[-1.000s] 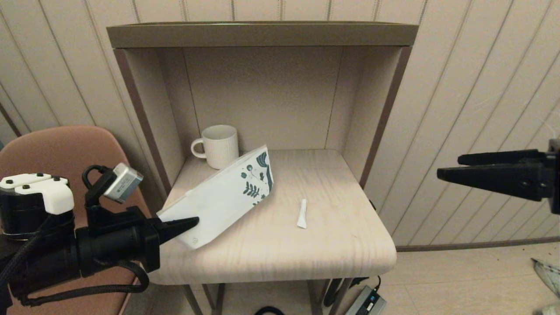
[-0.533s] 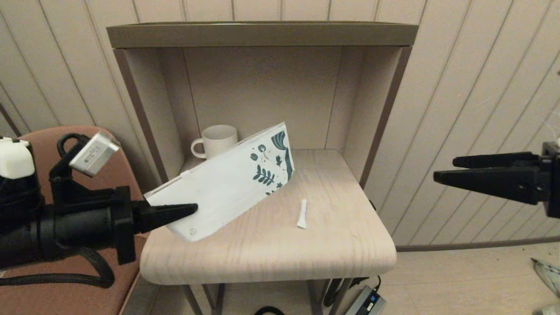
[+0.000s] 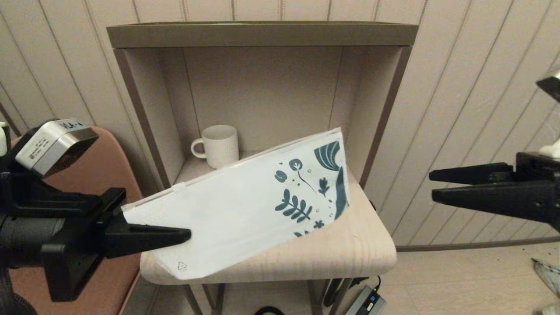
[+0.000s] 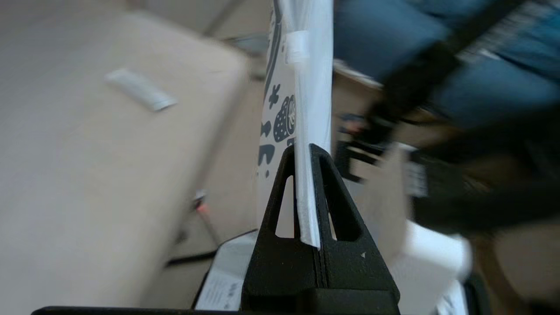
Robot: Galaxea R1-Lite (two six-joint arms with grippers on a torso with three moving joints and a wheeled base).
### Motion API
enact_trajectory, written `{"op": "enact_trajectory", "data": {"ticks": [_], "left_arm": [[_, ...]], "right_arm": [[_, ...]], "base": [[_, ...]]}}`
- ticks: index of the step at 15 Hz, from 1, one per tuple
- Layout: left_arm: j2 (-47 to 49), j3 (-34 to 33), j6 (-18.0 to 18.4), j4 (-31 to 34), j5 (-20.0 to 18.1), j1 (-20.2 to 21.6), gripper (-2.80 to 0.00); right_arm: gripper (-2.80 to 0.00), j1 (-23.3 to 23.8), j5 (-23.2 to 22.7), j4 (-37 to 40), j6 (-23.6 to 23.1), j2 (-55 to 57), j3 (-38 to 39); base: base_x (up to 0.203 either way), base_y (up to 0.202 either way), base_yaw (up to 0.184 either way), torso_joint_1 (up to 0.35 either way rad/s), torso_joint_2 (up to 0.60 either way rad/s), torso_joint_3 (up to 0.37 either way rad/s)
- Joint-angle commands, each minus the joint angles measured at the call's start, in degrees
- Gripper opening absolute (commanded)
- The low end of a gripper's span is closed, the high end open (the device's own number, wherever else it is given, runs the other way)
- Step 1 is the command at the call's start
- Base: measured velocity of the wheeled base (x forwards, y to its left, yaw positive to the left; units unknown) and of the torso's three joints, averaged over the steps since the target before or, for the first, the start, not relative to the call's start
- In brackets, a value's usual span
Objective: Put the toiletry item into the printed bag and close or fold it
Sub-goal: Hand it to the other hand
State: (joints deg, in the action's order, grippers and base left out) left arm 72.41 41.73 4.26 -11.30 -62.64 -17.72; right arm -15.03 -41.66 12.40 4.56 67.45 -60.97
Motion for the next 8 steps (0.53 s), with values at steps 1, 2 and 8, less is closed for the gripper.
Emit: {"op": "enact_trajectory", "data": {"ticks": [1,2,8], "left_arm": [[0.7,0.7,2.3,0.0,-2.5,-2.4,-2.80],[1.9,0.9,4.4,0.0,-2.5,-4.4,-2.80],[9.3,0.7,13.2,0.1,-2.5,-12.1,-2.80]], "right_arm": [[0.00,0.1,-6.7,0.5,-0.1,1.4,-0.4],[0.00,-0.1,-7.0,0.5,-0.4,2.3,-0.4],[0.00,-1.4,-10.6,-0.1,-6.2,7.7,-1.2]], "base": [[0.000,0.000,0.000,0.000,0.00,0.000],[0.000,0.000,0.000,0.000,0.00,0.000],[0.000,0.000,0.000,0.000,0.00,0.000]]}}
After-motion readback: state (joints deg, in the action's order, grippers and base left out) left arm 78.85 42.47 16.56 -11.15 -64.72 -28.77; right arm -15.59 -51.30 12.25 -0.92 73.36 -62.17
